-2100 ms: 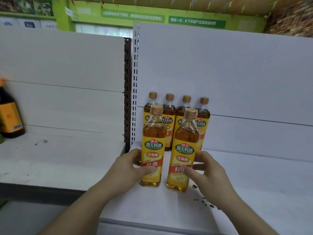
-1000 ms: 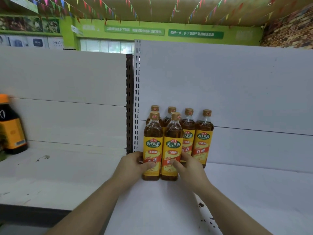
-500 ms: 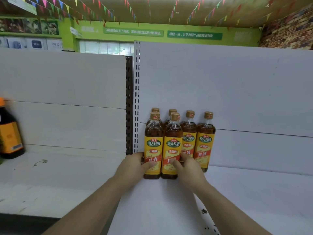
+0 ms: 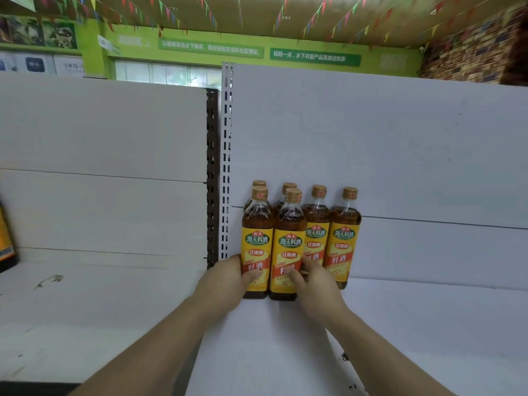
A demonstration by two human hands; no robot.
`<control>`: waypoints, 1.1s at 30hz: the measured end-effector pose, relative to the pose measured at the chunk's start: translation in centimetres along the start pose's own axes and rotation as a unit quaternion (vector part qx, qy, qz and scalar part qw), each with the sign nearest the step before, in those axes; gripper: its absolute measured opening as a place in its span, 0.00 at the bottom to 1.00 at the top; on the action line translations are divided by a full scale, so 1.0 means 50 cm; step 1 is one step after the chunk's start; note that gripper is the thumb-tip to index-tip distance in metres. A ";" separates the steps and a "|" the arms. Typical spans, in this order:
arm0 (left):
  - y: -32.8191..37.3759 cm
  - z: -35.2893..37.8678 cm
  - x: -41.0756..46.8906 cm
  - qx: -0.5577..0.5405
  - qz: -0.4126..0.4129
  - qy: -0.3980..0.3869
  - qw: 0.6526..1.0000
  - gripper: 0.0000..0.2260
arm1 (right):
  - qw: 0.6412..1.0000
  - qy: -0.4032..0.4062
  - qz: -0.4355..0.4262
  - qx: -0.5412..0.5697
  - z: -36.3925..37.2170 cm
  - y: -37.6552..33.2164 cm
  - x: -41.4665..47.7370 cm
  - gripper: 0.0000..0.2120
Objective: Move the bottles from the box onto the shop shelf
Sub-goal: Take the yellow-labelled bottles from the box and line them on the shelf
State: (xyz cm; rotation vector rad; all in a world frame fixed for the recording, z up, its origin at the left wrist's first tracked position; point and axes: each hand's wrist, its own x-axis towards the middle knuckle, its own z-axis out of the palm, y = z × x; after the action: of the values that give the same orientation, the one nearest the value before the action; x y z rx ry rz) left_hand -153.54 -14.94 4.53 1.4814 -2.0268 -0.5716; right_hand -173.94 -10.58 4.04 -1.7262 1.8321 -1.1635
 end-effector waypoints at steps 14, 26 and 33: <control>-0.016 0.000 0.004 -0.042 0.003 -0.022 0.999 0.20 | 0.995 0.024 0.089 -0.030 0.015 -0.043 -0.033 0.18; 0.049 -0.018 -0.107 -0.234 -0.041 0.009 0.971 0.23 | 0.988 0.047 0.144 0.022 -0.059 -0.028 -0.161 0.23; 0.211 0.048 -0.217 -0.271 -0.023 0.014 0.962 0.23 | 0.979 0.085 0.169 0.081 -0.215 0.047 -0.295 0.17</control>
State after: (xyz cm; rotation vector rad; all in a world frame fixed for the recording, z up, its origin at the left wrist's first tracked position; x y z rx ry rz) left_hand -160.14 -1.39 7.35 1.1912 -1.6327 -1.0227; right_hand -180.70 6.50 4.69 -1.2000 1.9696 -1.3054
